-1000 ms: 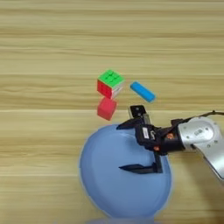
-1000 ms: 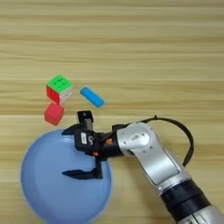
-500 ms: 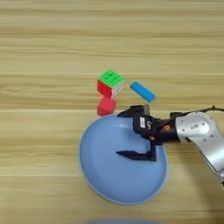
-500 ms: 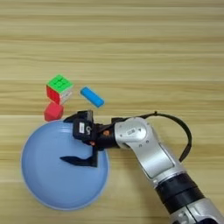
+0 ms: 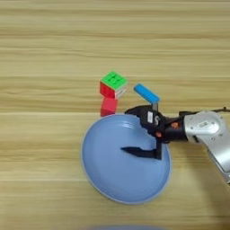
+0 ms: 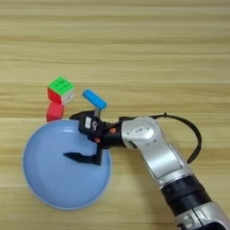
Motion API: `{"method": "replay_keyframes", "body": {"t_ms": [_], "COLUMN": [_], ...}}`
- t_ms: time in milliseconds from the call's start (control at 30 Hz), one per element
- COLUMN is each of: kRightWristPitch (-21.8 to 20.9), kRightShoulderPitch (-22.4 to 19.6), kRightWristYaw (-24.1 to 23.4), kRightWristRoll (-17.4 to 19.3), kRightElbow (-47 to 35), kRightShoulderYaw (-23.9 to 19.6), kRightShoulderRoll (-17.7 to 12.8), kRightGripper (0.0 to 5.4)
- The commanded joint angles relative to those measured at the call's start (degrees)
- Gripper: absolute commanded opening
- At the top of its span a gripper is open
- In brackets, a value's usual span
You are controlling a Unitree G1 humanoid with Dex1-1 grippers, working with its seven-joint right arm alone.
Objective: Move the objects on the table
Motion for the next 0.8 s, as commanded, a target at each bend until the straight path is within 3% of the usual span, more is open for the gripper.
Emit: {"method": "replay_keyframes", "body": {"t_ms": [33,133,267,433,800], "kRightWristPitch": [3.69,6.83,9.48,14.21,20.08], "kRightShoulderPitch": [-6.06,-7.90,-9.98,-11.70,-11.75], "kRightWristYaw": [-2.60,-4.62,-8.29,-17.45,-29.78], "kRightWristRoll": [6.94,10.50,12.51,10.61,7.99], "kRightElbow": [-5.47,-7.29,-7.74,-5.16,-4.74], "kRightShoulderYaw": [-6.69,-9.96,-12.76,-13.85,-12.31], "kRightShoulderRoll": [0.77,2.04,3.65,7.16,14.31], "kRightGripper": [5.37,5.37,5.37,5.37,5.37]}}
